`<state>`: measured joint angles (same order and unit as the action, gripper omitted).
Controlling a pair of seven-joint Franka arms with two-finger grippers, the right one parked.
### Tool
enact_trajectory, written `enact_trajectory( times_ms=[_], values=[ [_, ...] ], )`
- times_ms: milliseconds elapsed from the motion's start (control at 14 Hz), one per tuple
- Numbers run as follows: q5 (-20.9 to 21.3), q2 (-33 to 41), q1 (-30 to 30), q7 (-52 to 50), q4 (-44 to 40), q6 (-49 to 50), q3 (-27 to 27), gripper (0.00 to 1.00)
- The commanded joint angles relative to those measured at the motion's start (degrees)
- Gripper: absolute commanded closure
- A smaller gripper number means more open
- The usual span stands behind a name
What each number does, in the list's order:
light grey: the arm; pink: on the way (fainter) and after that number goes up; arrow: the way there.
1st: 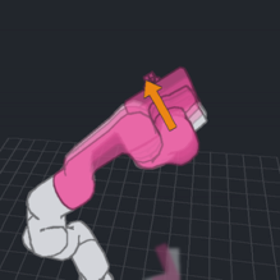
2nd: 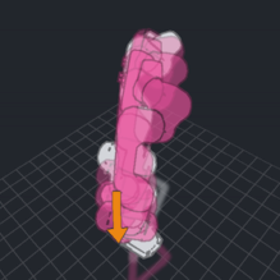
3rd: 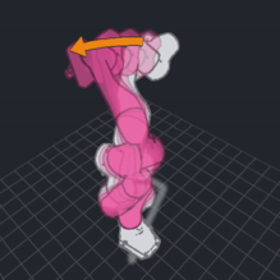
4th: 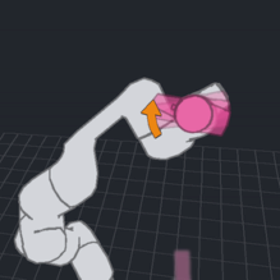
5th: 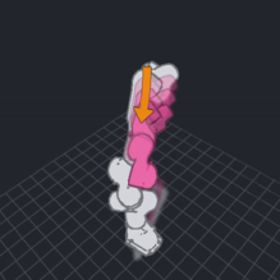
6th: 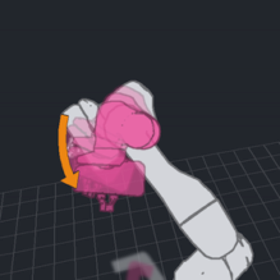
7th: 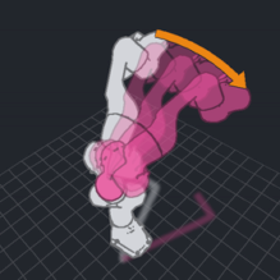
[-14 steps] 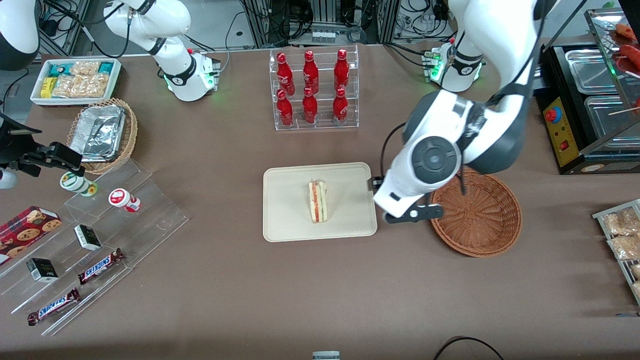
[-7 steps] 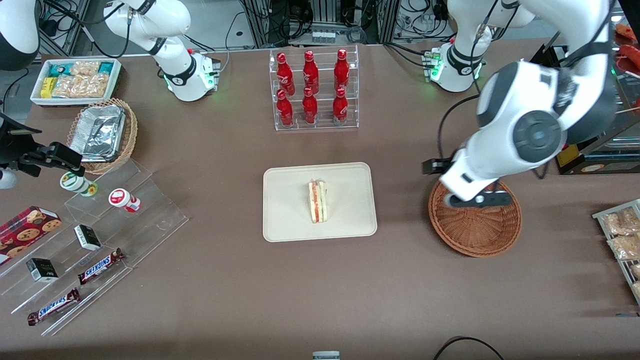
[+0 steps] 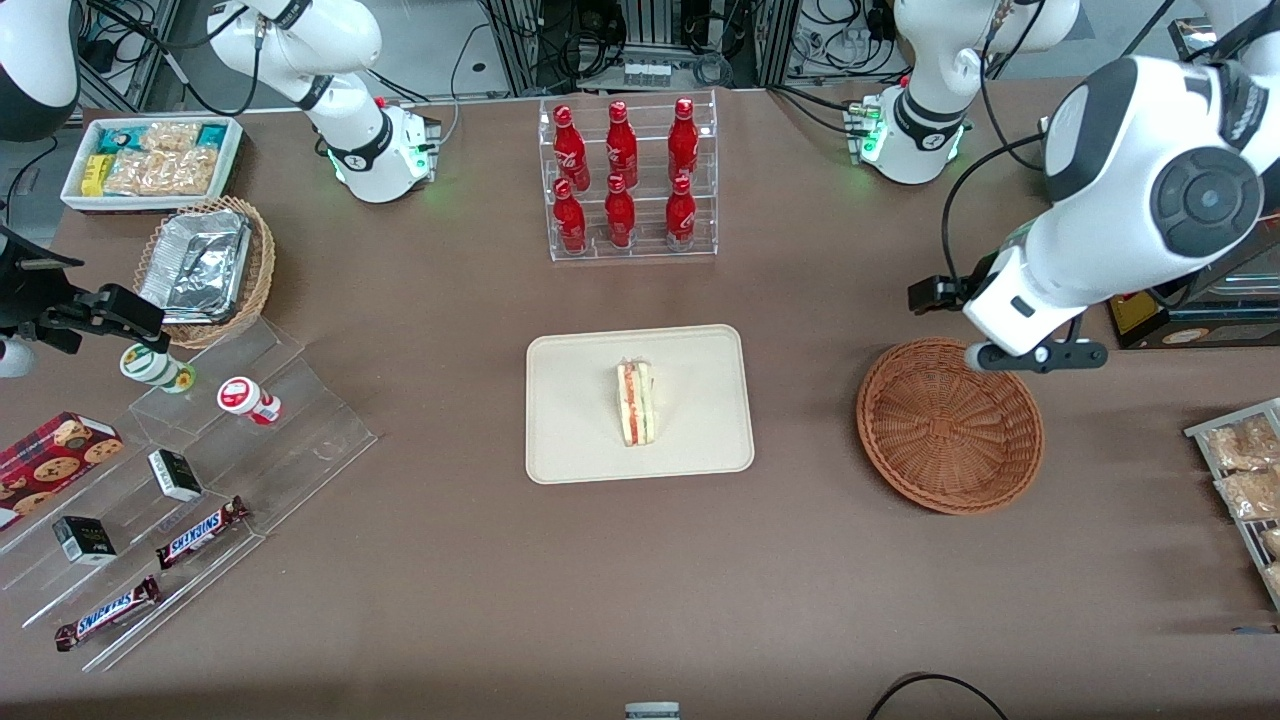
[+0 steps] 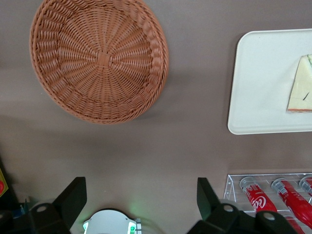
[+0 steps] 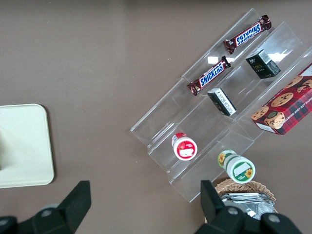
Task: Place sandwich from basket to tray
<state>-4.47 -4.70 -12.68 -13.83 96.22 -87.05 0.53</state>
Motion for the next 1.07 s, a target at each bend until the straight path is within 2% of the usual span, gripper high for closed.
enact_trajectory(
  times_ms=[0, 286, 500, 643, 1000],
  values=[
    [1.04, 4.08, 3.00, 1.18, 3.27, 0.91, 0.78, 0.00],
    [1.49, 5.23, 10.39, 2.85, 3.09, 2.85, 7.55, 0.00],
    [1.57, 6.89, 11.80, 3.19, 2.83, 4.17, 7.47, 0.00],
    [4.63, 7.07, 11.89, 5.82, 1.96, 5.31, 7.38, 0.00],
    [5.18, 7.34, 12.85, 8.02, 1.07, 6.54, 6.77, 0.00]
  ],
)
